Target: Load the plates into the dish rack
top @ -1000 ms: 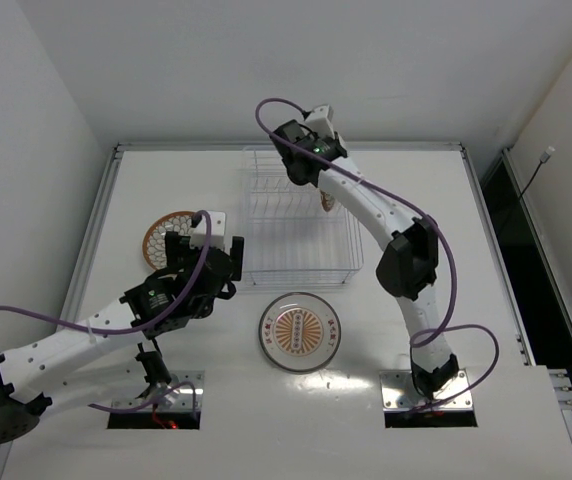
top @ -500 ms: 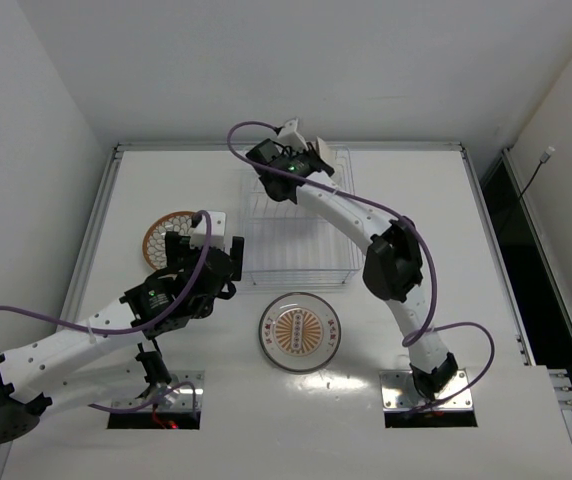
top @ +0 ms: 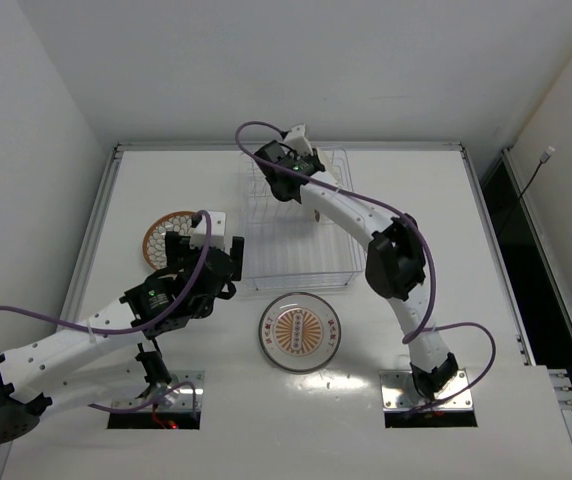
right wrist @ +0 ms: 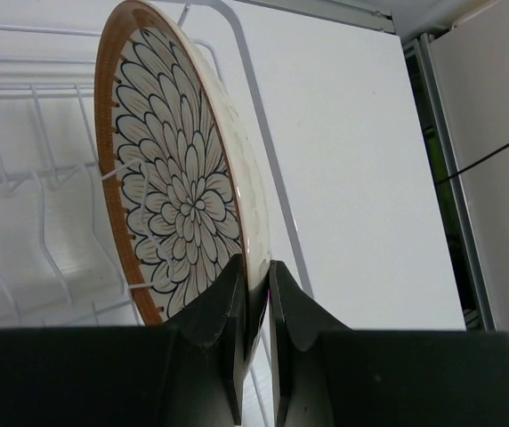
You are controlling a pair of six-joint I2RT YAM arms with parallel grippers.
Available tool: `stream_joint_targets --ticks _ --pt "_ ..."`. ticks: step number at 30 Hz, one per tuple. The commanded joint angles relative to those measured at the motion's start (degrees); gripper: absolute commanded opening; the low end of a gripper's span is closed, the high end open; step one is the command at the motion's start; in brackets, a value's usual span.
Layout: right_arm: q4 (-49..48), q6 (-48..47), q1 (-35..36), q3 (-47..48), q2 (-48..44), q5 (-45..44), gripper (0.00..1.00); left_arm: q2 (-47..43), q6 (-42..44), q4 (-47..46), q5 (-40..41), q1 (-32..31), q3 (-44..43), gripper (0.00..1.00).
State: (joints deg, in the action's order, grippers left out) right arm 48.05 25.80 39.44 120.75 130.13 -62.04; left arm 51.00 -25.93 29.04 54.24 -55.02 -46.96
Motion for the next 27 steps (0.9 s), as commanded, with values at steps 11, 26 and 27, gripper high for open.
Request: stream_joint_targets --ticks 11,26,27 --pt "3.3 5.4 -0.8 -3.2 -6.9 16.0 0.66 -0.1 0.3 -2.0 0.5 0.5 -0.2 1.0" --pt "-3.6 3.3 -2.3 -34.6 -48.5 44.7 0.81 -0.1 0.3 -2.0 1.2 0.5 -0.2 1.0" --pt "-6.5 5.3 -2.4 -39.1 -56.4 49.7 0.81 -0.1 0.3 -2.0 1.2 0.5 -0.2 1.0"
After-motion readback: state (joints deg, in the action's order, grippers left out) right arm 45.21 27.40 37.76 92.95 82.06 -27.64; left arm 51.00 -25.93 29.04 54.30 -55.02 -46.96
